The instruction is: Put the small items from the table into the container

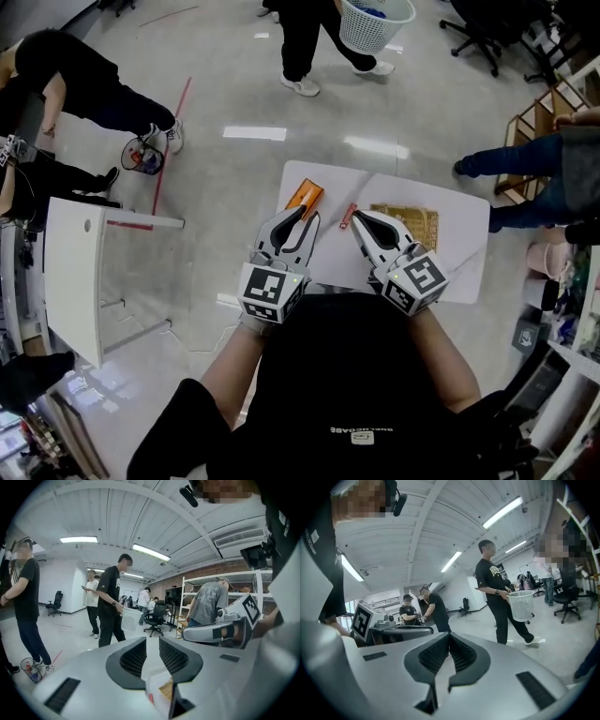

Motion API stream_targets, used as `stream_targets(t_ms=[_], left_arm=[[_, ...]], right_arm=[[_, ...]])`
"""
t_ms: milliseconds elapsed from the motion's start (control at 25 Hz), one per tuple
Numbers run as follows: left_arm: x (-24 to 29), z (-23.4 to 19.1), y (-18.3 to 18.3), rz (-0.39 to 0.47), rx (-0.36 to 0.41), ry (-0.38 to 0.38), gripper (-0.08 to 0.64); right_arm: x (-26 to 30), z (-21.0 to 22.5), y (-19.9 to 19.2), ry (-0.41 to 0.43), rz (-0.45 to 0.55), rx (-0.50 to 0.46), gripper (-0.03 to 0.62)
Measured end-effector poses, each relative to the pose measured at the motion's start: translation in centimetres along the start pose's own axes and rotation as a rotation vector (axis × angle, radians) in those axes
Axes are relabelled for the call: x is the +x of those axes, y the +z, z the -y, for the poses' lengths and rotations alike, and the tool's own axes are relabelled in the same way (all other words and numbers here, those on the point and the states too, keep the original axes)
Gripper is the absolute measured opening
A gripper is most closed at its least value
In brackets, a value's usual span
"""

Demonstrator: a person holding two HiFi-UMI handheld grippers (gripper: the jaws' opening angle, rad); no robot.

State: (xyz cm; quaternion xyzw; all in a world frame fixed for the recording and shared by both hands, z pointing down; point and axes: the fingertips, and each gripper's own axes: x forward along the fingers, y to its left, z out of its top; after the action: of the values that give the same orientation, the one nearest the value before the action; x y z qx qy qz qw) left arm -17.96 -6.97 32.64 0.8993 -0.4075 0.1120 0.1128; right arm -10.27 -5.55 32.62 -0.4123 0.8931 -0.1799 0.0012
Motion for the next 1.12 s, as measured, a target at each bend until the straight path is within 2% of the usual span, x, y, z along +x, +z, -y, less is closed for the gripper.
stream_targets(t_ms=[720, 1120], left_arm=[[1.9, 1.8, -2.4, -0.084, -0.006, -0.095, 0.087], [4.6, 3.3, -4.5, -0.160, 0.003, -0.151, 0.087]], right_arm=[[-2.3, 1.6, -1.0, -0.085, -0.007, 0.024, 0.011], [-5.6, 3.5, -2.1, -0.181, -0.018, 0.058, 0.011]])
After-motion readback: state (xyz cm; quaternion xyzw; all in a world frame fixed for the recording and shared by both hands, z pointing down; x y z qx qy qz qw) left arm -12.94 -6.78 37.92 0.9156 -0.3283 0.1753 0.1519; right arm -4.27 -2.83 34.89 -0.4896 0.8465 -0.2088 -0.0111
